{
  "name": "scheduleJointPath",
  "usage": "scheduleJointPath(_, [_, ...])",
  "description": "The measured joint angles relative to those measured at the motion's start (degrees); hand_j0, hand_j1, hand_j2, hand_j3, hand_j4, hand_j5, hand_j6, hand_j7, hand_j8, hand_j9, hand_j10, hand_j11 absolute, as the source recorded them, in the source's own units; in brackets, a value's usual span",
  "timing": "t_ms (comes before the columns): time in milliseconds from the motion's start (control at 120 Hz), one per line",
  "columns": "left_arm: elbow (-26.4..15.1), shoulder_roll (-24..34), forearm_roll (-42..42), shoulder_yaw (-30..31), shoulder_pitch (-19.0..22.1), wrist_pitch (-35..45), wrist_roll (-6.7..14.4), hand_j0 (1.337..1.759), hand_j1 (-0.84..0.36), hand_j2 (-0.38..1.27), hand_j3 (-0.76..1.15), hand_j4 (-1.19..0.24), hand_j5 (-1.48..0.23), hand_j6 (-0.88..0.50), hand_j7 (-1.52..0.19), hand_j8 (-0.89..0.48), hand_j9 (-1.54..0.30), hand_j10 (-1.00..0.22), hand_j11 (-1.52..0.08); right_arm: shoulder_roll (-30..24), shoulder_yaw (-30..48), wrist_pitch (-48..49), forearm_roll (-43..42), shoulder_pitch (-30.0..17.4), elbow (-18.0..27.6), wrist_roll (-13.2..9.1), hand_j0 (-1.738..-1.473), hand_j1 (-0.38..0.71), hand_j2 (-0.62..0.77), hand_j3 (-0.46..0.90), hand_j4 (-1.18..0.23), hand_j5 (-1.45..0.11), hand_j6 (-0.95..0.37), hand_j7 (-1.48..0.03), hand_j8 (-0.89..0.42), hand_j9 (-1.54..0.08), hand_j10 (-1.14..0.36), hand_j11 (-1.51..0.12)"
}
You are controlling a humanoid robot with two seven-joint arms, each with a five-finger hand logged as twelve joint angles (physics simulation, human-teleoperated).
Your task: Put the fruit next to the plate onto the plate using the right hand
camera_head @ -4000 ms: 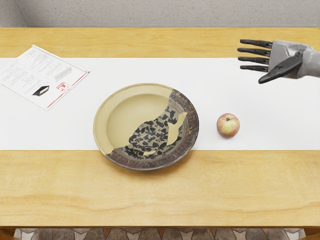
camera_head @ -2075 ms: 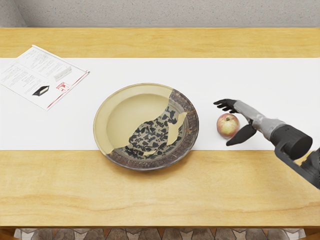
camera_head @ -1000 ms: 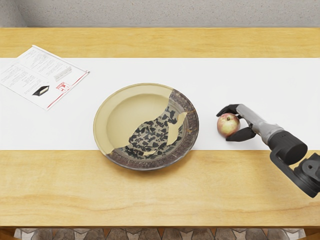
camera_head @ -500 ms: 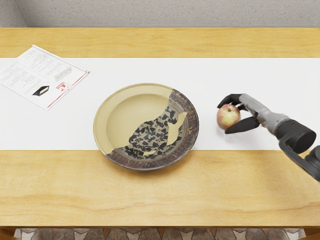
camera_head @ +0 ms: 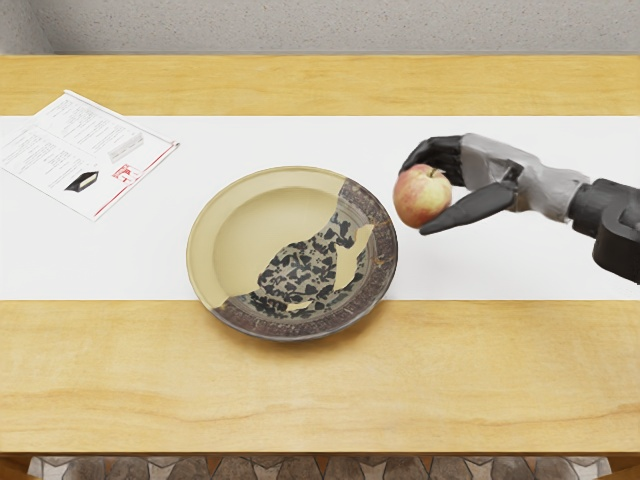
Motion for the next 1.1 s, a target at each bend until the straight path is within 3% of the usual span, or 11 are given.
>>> scheduleJointPath(267, [0.0, 0.0, 0.0, 0.0, 0.0, 0.0, 0.0, 1.658, 0.06, 0.05, 0.0, -0.25, -0.32, -0.24, -0.32, -0.24, -0.32, -0.24, -0.32, 9.9, 0.4, 1.9, -0.2, 3.6, 0.9, -3.5, -1.654, 0.12, 0.13, 0.0, -0.45, -1.0, -0.32, -0.91, -0.25, -1.0, -0.42, -1.02])
scheduleJointPath(750, [0.0, 0.0, 0.0, 0.0, 0.0, 0.0, 0.0, 1.658, 0.06, 0.05, 0.0, -0.24, -0.32, -0.24, -0.32, -0.24, -0.32, -0.24, -0.32, 24.8, -2.2, -3.0, -22.5, 5.3, -1.0, -12.5, -1.654, 0.11, 0.12, 0.0, -0.41, -1.1, -0.3, -0.98, -0.2, -1.09, -0.4, -1.11])
scheduleJointPath(967, [0.0, 0.0, 0.0, 0.0, 0.0, 0.0, 0.0, 1.658, 0.06, 0.05, 0.0, -0.24, -0.32, -0.24, -0.32, -0.24, -0.32, -0.24, -0.32, 28.3, -4.8, -6.1, -28.1, 5.9, -4.0, -13.9, -1.652, 0.08, 0.12, 0.0, -0.42, -1.17, -0.31, -1.04, -0.21, -1.16, -0.39, -1.17])
scheduleJointPath(1000, [0.0, 0.0, 0.0, 0.0, 0.0, 0.0, 0.0, 1.658, 0.06, 0.05, 0.0, -0.24, -0.32, -0.24, -0.32, -0.24, -0.32, -0.24, -0.32, 28.8, -5.0, -6.5, -28.6, 6.0, -4.5, -14.0, -1.651, 0.08, 0.16, 0.0, -0.45, -1.16, -0.33, -1.04, -0.23, -1.16, -0.42, -1.16])
scheduleJointPath(1083, [0.0, 0.0, 0.0, 0.0, 0.0, 0.0, 0.0, 1.658, 0.06, 0.05, 0.0, -0.24, -0.32, -0.24, -0.32, -0.24, -0.32, -0.24, -0.32, 29.8, -5.7, -7.3, -29.3, 6.0, -5.6, -14.1, -1.653, 0.11, 0.43, 0.0, -0.51, -1.16, -0.38, -1.05, -0.28, -1.15, -0.48, -1.15])
scheduleJointPath(1100, [0.0, 0.0, 0.0, 0.0, 0.0, 0.0, 0.0, 1.658, 0.06, 0.05, 0.0, -0.24, -0.32, -0.24, -0.32, -0.24, -0.32, -0.24, -0.32, 30.0, -5.8, -7.4, -29.4, 6.0, -5.8, -14.1, -1.653, 0.09, 0.36, 0.0, -0.52, -1.16, -0.38, -1.06, -0.28, -1.15, -0.49, -1.15])
